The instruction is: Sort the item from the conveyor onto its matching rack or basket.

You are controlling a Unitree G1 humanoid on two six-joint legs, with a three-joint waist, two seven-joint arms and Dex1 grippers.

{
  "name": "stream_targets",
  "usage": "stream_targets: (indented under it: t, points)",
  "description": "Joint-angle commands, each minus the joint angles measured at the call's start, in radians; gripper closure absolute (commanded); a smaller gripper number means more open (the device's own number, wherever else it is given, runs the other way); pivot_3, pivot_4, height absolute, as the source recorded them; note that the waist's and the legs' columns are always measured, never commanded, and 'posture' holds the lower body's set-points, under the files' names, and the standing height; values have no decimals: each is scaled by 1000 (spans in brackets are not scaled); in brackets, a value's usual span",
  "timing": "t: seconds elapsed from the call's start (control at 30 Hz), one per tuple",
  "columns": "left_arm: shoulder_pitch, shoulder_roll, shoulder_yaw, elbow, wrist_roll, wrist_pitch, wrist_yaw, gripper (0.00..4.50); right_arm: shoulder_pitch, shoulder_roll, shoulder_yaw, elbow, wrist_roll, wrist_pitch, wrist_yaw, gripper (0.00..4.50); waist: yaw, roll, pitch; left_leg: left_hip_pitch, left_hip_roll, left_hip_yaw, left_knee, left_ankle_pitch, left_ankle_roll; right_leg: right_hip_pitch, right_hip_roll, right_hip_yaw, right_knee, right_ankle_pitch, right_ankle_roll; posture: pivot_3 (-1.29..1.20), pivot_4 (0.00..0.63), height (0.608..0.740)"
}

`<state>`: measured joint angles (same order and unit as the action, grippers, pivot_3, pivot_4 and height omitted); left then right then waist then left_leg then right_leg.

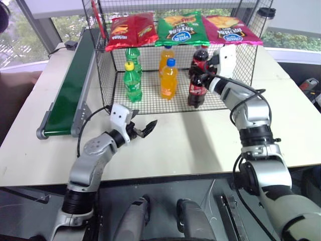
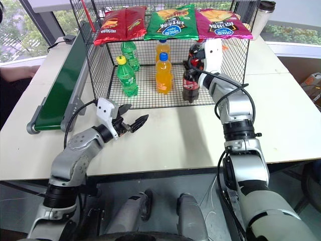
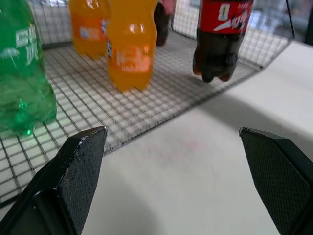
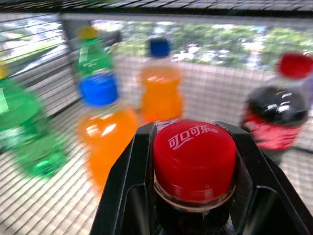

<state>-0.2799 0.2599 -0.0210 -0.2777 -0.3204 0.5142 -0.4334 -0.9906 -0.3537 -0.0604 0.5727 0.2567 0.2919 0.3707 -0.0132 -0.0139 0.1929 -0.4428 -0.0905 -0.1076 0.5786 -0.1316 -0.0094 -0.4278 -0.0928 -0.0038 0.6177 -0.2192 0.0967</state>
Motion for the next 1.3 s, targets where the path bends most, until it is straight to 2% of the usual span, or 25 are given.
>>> stream_targets:
  t: [0.03, 0.37, 0.63, 0.83, 0.87, 1.1, 1.3]
  points:
    - [16, -8, 2, -48, 13, -26, 26, 9, -70, 10, -33, 83, -27, -134, -7, 3318, -1, 0, 0, 0, 0, 0, 0, 0, 0, 0, 0, 0, 0, 0, 0, 0, 150, 738]
    - [34, 17, -22, -68, 22, -13, 12, 9, -167, 38, -76, 385, -60, -351, -35, 3318, -4, 0, 0, 1, 0, 0, 0, 0, 0, 0, 1, 1, 1, 0, 0, 0, 150, 738]
    - [46, 33, -22, -82, 24, -8, 13, 9, -213, 41, -99, 508, -73, -441, -24, 3318, -5, 0, 0, 1, 0, 0, 0, 0, 0, 0, 2, 1, 2, 0, 0, 0, 150, 738]
    - [50, 37, -24, -83, 24, -10, 16, 0, -218, 44, -106, 526, -82, -459, -11, 408, -6, 0, 0, 1, 1, 0, 0, 0, 0, 0, 2, 1, 2, 0, 0, 0, 150, 738]
    - [52, 37, -24, -84, 24, -11, 16, 0, -216, 44, -106, 523, -83, -458, -9, 129, -6, 0, 0, 1, 1, 0, 0, 0, 0, 0, 2, 1, 2, 0, 0, 0, 150, 738]
    - [61, 36, -29, -78, 24, -17, 12, 0, -184, 29, -101, 426, -77, -410, 30, 129, -5, 0, 0, 2, 1, 0, 0, 0, 0, 0, 2, 2, 3, -1, -1, 0, 150, 738]
    - [59, 33, -31, -67, 26, -24, 8, 0, -51, -6, -100, 155, -53, -258, 77, 129, 0, 0, 0, 2, 1, 0, 0, 0, 0, 0, 2, 2, 3, -1, -1, 0, 150, 738]
